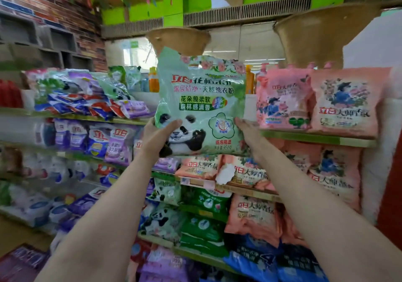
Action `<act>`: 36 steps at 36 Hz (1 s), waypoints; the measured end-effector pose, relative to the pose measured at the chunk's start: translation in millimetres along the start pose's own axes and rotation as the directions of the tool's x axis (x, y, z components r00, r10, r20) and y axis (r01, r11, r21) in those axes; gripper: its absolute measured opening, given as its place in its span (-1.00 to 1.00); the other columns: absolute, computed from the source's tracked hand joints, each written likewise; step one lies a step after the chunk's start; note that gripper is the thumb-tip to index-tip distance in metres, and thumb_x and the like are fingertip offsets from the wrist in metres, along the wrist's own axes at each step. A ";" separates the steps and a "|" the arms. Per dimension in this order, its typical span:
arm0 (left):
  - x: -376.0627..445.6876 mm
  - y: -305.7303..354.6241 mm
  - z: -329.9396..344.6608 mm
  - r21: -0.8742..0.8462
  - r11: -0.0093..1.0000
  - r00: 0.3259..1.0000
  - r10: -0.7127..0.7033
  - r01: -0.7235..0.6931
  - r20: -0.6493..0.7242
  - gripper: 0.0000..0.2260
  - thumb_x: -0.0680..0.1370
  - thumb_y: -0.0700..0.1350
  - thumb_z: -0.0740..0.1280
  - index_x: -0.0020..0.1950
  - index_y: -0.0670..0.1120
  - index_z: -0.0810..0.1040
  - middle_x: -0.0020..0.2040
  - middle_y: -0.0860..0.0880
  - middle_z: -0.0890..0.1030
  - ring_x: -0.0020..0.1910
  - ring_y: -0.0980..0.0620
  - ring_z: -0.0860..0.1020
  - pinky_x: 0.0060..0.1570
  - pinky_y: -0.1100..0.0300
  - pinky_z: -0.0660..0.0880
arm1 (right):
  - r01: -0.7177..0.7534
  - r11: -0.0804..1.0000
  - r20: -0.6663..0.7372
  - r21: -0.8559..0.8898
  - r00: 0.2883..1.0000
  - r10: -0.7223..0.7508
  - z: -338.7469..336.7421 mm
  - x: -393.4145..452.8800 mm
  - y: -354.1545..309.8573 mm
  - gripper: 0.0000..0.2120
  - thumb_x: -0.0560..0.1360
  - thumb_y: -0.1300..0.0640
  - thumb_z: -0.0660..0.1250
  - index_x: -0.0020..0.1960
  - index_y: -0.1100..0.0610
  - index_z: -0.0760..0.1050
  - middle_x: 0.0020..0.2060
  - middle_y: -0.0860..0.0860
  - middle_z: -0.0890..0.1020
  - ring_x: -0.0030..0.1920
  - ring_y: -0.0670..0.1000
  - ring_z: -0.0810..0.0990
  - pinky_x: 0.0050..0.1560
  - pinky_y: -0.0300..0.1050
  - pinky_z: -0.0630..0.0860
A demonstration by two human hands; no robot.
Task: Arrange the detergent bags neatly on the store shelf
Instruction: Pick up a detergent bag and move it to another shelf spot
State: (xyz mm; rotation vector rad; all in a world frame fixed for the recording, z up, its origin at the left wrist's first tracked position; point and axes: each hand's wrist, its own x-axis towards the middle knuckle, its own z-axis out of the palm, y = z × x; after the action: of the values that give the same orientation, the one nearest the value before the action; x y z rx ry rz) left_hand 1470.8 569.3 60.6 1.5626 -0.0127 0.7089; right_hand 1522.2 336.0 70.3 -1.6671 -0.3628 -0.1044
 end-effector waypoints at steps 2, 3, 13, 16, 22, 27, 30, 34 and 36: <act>24.5 -8.4 1.0 0.018 1.000 1.000 0.017 -0.017 0.023 -0.51 0.30 0.03 0.55 0.16 -0.09 0.54 0.05 -0.05 0.65 0.03 -0.02 0.61 0.04 0.14 0.52 | -0.033 0.998 -0.049 0.046 0.998 0.035 6.4 26.2 2.1 -0.82 0.60 -0.03 0.16 -0.01 0.05 0.46 -0.12 0.00 0.61 -0.16 0.00 0.57 -0.12 -0.12 0.55; 37.3 -11.5 0.7 0.028 0.999 0.999 0.019 -0.020 0.032 -0.49 0.30 0.04 0.55 0.18 -0.09 0.53 0.05 -0.05 0.65 0.03 -0.01 0.61 0.01 0.18 0.51 | -0.041 0.997 -0.064 0.068 0.997 0.045 10.9 38.9 3.1 -0.83 0.60 0.00 0.18 -0.02 0.08 0.46 -0.12 0.03 0.63 -0.15 0.03 0.58 -0.08 -0.06 0.56; 174.2 -61.6 -9.1 0.090 0.996 1.000 -0.022 0.020 0.018 -0.12 0.04 0.38 0.51 0.23 -0.07 0.51 0.14 -0.05 0.62 0.12 -0.04 0.58 0.23 -0.05 0.48 | -0.030 0.999 -0.015 0.022 0.999 0.031 53.3 168.3 31.2 0.01 0.20 -0.56 0.23 0.41 0.11 0.30 0.34 0.11 0.47 0.31 0.15 0.46 0.37 0.23 0.32; 197.1 -69.0 -3.1 0.102 0.994 0.999 -0.027 0.023 0.040 -0.23 0.17 0.31 0.52 0.24 -0.08 0.50 0.16 -0.06 0.60 0.15 -0.07 0.56 0.27 -0.05 0.45 | -0.013 1.000 0.037 0.021 0.999 0.012 63.3 173.8 27.5 -0.23 0.26 -0.36 0.42 0.30 0.07 0.35 0.23 0.02 0.54 0.22 0.05 0.50 0.30 0.07 0.41; 244.2 -95.0 24.6 0.102 0.995 0.994 0.006 -0.018 0.108 -0.67 0.43 0.03 0.46 0.12 -0.03 0.52 0.02 -0.05 0.61 0.08 -0.07 0.58 0.18 0.06 0.48 | 0.093 0.995 -0.049 -0.029 0.994 -0.094 61.7 218.2 35.3 -0.63 0.36 0.01 0.49 0.08 0.12 0.50 -0.03 0.01 0.64 0.04 0.06 0.61 -0.05 -0.21 0.58; 277.4 -104.3 57.5 0.089 0.995 0.982 0.018 -0.035 0.185 -0.73 0.46 0.01 0.43 0.09 -0.06 0.52 0.00 -0.07 0.61 -0.03 -0.02 0.56 0.03 0.17 0.46 | 0.094 0.995 -0.168 -0.041 0.981 -0.100 41.4 257.7 41.5 -0.62 0.39 0.08 0.48 0.10 0.19 0.45 -0.05 0.07 0.61 -0.15 -0.04 0.58 -0.26 -0.28 0.52; 295.2 -106.7 80.0 0.076 0.996 0.954 0.024 -0.049 0.298 -0.67 0.45 -0.05 0.44 0.16 -0.12 0.53 -0.09 0.02 0.63 -0.15 0.14 0.59 -0.10 0.33 0.49 | 0.124 0.990 -0.215 -0.066 0.967 -0.135 24.1 280.0 43.7 -0.62 0.40 0.08 0.46 0.12 0.20 0.43 -0.08 0.05 0.57 -0.13 -0.03 0.55 -0.30 -0.29 0.44; 318.2 -116.1 108.0 0.102 0.991 0.889 0.028 -0.084 0.457 -0.65 0.38 -0.18 0.51 0.10 -0.07 0.50 -0.08 0.05 0.63 -0.10 0.17 0.62 -0.14 0.42 0.52 | 0.105 0.991 -0.236 -0.084 0.964 -0.123 -1.0 306.6 49.7 -0.45 0.39 0.04 0.46 0.27 0.28 0.40 0.06 0.09 0.56 0.12 0.08 0.53 0.01 -0.08 0.50; 332.9 -125.4 121.0 0.112 0.992 0.863 -0.011 -0.053 0.506 -0.44 0.30 -0.19 0.57 0.22 -0.06 0.42 0.11 -0.03 0.60 0.11 0.02 0.57 0.17 0.23 0.49 | 0.099 0.990 -0.239 -0.102 0.963 -0.121 -13.6 317.3 55.1 -0.34 0.41 0.01 0.44 0.32 0.39 0.31 0.15 0.12 0.52 0.19 0.10 0.48 0.24 0.01 0.40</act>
State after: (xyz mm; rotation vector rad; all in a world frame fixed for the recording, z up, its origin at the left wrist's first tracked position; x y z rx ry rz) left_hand 1842.1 611.5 100.1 1.8328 -0.3854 0.2994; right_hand 1840.1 373.4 107.9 -1.6991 -0.2662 -0.4114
